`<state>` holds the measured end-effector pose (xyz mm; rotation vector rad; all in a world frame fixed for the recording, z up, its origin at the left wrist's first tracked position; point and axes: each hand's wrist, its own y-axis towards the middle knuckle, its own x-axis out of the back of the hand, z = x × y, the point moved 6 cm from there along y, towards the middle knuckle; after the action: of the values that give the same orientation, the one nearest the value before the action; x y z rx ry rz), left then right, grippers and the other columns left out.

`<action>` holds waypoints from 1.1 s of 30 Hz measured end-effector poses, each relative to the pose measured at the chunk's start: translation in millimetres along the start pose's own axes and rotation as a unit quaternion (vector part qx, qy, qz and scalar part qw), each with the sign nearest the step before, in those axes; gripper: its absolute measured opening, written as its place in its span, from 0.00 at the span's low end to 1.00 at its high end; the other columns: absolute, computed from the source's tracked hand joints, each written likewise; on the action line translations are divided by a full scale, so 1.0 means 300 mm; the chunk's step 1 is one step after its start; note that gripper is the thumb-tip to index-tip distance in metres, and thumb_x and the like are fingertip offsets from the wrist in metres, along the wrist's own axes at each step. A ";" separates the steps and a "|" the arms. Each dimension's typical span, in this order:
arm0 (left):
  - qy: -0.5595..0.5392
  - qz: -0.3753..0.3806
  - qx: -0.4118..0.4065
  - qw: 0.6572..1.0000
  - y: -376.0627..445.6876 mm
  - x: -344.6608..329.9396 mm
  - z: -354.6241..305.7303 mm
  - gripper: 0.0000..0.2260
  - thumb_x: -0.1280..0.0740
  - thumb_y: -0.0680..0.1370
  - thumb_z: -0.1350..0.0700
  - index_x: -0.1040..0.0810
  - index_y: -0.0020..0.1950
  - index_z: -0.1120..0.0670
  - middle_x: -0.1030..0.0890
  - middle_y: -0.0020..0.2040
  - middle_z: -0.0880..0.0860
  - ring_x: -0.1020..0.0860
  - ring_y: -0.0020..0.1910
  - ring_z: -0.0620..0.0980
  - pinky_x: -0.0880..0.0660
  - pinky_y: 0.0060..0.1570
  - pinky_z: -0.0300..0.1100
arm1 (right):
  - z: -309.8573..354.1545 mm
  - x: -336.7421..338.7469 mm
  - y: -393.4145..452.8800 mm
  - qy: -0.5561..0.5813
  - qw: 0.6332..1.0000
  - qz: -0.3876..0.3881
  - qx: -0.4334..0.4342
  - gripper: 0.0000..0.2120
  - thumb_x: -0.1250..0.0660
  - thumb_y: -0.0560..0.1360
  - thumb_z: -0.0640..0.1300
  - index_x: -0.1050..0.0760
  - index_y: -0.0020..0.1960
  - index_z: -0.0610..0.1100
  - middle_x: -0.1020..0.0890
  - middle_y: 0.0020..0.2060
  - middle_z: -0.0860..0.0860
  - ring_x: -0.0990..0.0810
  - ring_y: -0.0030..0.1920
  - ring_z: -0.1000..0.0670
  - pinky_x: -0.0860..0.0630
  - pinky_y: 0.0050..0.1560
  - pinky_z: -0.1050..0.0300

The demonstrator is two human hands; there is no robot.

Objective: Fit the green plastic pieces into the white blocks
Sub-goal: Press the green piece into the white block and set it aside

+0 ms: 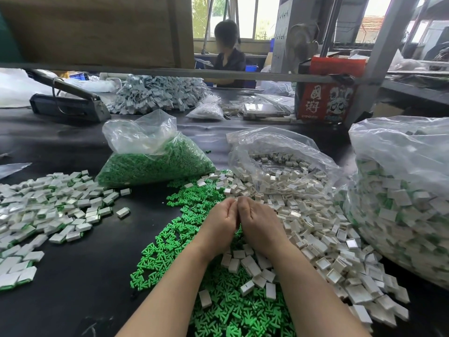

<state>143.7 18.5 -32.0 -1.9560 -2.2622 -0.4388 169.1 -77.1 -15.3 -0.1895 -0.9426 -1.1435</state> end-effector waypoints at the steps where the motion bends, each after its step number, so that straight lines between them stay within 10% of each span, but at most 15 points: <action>1: -0.028 0.003 0.000 1.000 0.000 0.003 -0.006 0.11 0.43 0.84 0.54 0.21 0.50 0.52 0.17 0.48 0.58 0.19 0.49 0.57 0.22 0.53 0.54 | -0.005 0.002 0.004 0.032 0.999 -0.011 -0.008 0.21 0.56 0.82 0.55 0.31 0.39 0.51 0.24 0.35 0.54 0.25 0.37 0.53 0.29 0.40 0.53; 7: -0.130 -0.006 -0.040 0.991 -0.016 0.036 -0.069 0.08 0.40 0.81 0.51 0.21 0.49 0.50 0.17 0.38 0.40 0.21 0.37 0.34 0.27 0.35 0.28 | -0.034 0.020 0.025 0.246 0.965 -0.066 -0.058 0.28 0.54 0.79 0.62 0.27 0.34 0.47 0.25 0.27 0.50 0.28 0.29 0.50 0.30 0.37 0.47; 14: -0.181 0.009 -0.041 0.983 -0.028 0.031 -0.092 0.12 0.38 0.79 0.48 0.20 0.60 0.41 0.22 0.60 0.58 0.20 0.54 0.47 0.23 0.42 0.35 | -0.023 -0.019 0.027 0.457 0.883 0.062 -0.091 0.34 0.54 0.80 0.63 0.23 0.43 0.36 0.23 0.27 0.51 0.28 0.26 0.55 0.32 0.27 0.65; 17: -0.171 0.011 -0.048 0.984 -0.026 0.031 -0.103 0.14 0.39 0.82 0.53 0.18 0.52 0.34 0.25 0.55 0.64 0.21 0.44 0.47 0.24 0.38 0.33 | -0.008 -0.024 0.020 0.470 0.873 0.084 -0.100 0.35 0.50 0.79 0.63 0.25 0.54 0.31 0.26 0.32 0.45 0.30 0.31 0.52 0.34 0.30 0.61; 22: -0.138 -0.044 -0.078 0.986 -0.013 0.055 -0.120 0.07 0.35 0.81 0.60 0.18 0.53 0.53 0.18 0.36 0.48 0.22 0.32 0.43 0.25 0.32 0.37 | 0.022 0.015 0.011 0.524 0.844 0.047 -0.104 0.33 0.44 0.78 0.59 0.30 0.62 0.28 0.28 0.50 0.23 0.30 0.47 0.38 0.36 0.48 0.42; 33: -0.185 -0.095 -0.059 0.976 -0.012 0.071 -0.138 0.10 0.32 0.75 0.63 0.18 0.37 0.51 0.20 0.29 0.48 0.23 0.25 0.43 0.26 0.26 0.35 | 0.030 0.016 0.008 0.543 0.832 0.071 -0.082 0.27 0.37 0.75 0.59 0.23 0.62 0.39 0.26 0.47 0.29 0.30 0.49 0.37 0.37 0.53 0.39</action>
<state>132.8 26.0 12.6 -2.0276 -2.7265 -0.2452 166.5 -74.1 -5.6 0.2504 0.1899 -0.9669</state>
